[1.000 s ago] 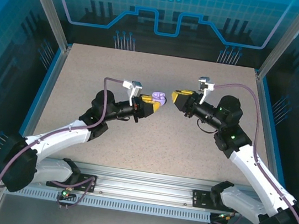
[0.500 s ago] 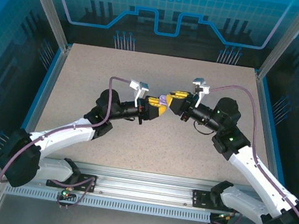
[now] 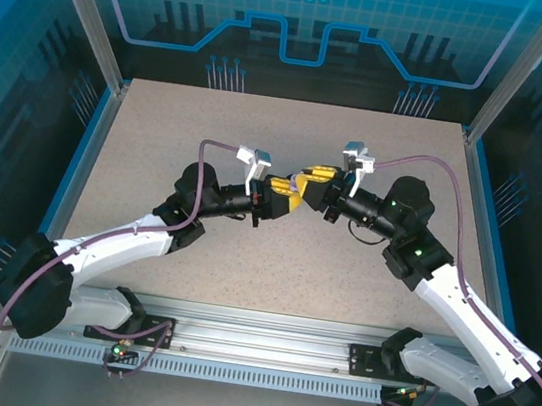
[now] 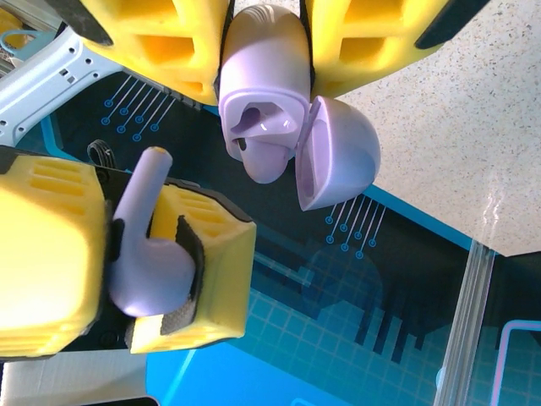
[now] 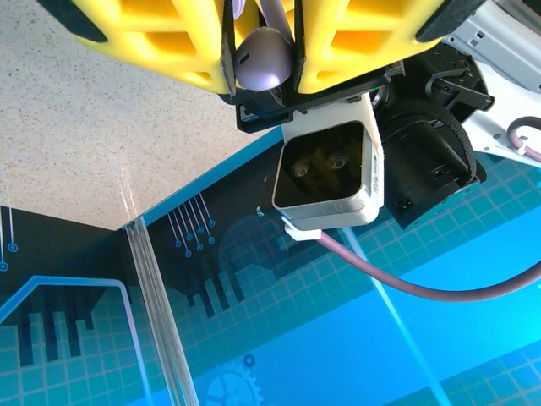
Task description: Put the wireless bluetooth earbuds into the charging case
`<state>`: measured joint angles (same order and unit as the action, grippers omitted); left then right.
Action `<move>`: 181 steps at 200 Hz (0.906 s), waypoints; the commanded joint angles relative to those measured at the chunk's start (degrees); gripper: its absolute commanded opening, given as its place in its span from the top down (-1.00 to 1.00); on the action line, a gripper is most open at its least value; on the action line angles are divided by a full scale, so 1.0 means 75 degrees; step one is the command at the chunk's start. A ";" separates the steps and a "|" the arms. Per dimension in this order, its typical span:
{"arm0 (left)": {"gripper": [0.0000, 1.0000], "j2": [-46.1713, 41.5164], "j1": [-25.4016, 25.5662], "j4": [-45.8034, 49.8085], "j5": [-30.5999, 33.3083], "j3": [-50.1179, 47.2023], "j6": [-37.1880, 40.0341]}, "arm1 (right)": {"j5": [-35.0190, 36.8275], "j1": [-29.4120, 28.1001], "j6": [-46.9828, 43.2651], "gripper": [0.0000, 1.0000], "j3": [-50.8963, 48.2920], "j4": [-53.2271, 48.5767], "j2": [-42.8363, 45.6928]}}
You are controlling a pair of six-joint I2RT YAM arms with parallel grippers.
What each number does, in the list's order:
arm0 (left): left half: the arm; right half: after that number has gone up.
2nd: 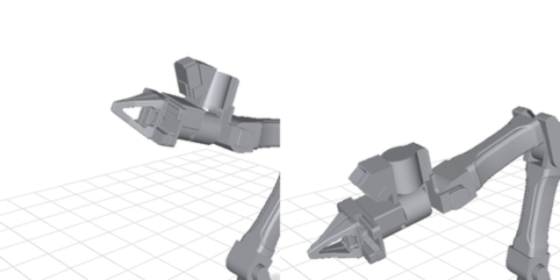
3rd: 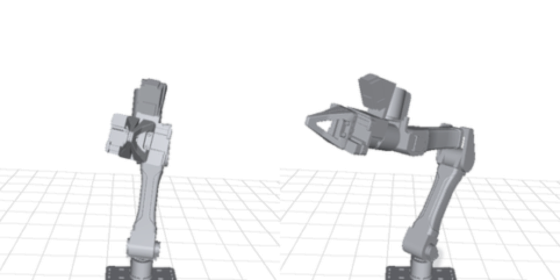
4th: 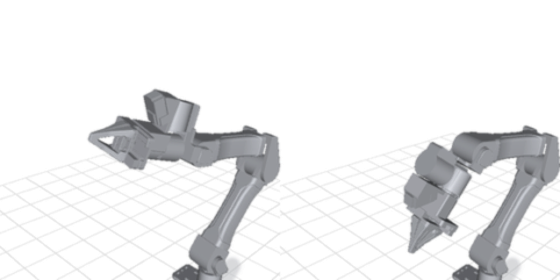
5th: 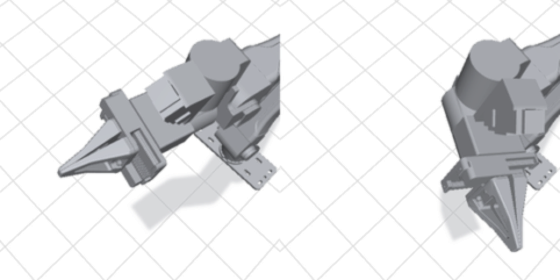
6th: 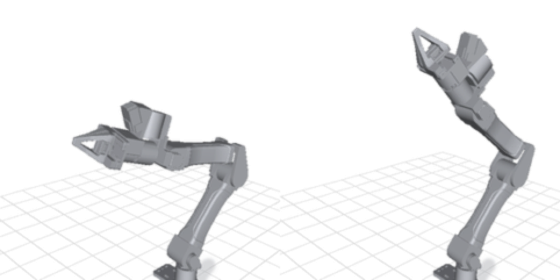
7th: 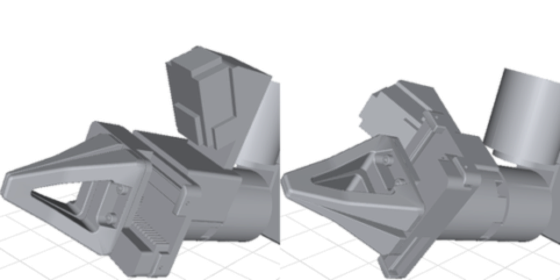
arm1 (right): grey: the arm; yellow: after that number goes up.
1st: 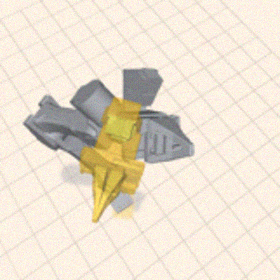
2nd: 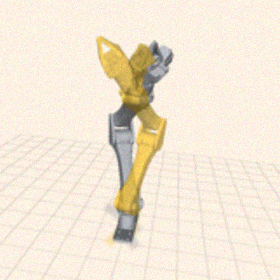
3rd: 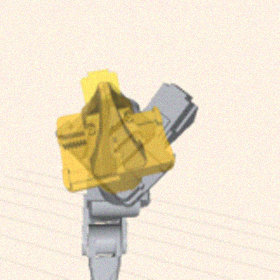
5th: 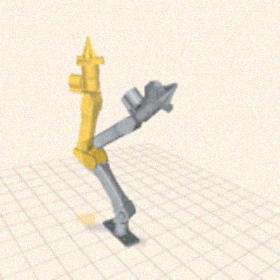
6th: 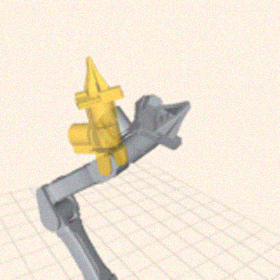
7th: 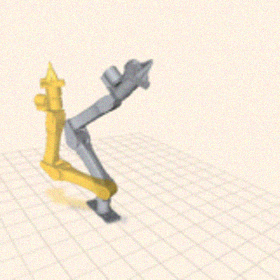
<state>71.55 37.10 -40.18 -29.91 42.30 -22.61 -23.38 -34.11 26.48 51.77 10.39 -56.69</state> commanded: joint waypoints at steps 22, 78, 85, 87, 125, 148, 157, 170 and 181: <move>1.00 -0.0268 0.0080 -0.0242 -0.0184 0.0213 -0.0009 | 0.0355 -0.0092 -0.0267 0.50 0.0200 -0.0179 0.0076; 1.00 -0.0349 0.0080 -0.0228 -0.0171 0.0179 -0.0009 | 0.0410 -0.0105 -0.0355 0.50 0.0199 -0.0313 0.0082; 1.00 -0.0363 0.0080 -0.0230 -0.0149 0.0181 -0.0009 | 0.0419 -0.0104 -0.0373 0.50 0.0199 -0.0333 0.0082; 1.00 -0.0364 0.0080 -0.0231 -0.0152 0.0180 -0.0009 | 0.0403 -0.0104 -0.0380 0.50 0.0199 -0.0332 0.0082; 1.00 -0.0410 0.0075 -0.0243 -0.0125 0.0172 -0.0012 | 0.0398 -0.0106 -0.0406 0.50 0.0198 -0.0378 0.0082; 1.00 -0.0424 0.0080 -0.0224 -0.0143 0.0154 -0.0012 | 0.0459 -0.0112 -0.0422 0.50 0.0175 -0.0390 0.0092; 1.00 -0.0443 0.0080 -0.0230 -0.0131 0.0149 -0.0010 | 0.0477 -0.0119 -0.0428 0.50 0.0184 -0.0413 0.0093; 1.00 -0.0455 0.0077 -0.0266 -0.0138 0.0130 -0.0023 | 0.0468 -0.0116 -0.0439 0.50 0.0187 -0.0434 0.0083; 1.00 -0.0469 0.0078 -0.0272 -0.0142 0.0129 -0.0023 | 0.0475 -0.0114 -0.0449 0.50 0.0187 -0.0448 0.0070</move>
<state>69.89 37.30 -39.97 -29.89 42.30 -22.61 -20.82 -34.15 24.27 51.79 8.08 -56.62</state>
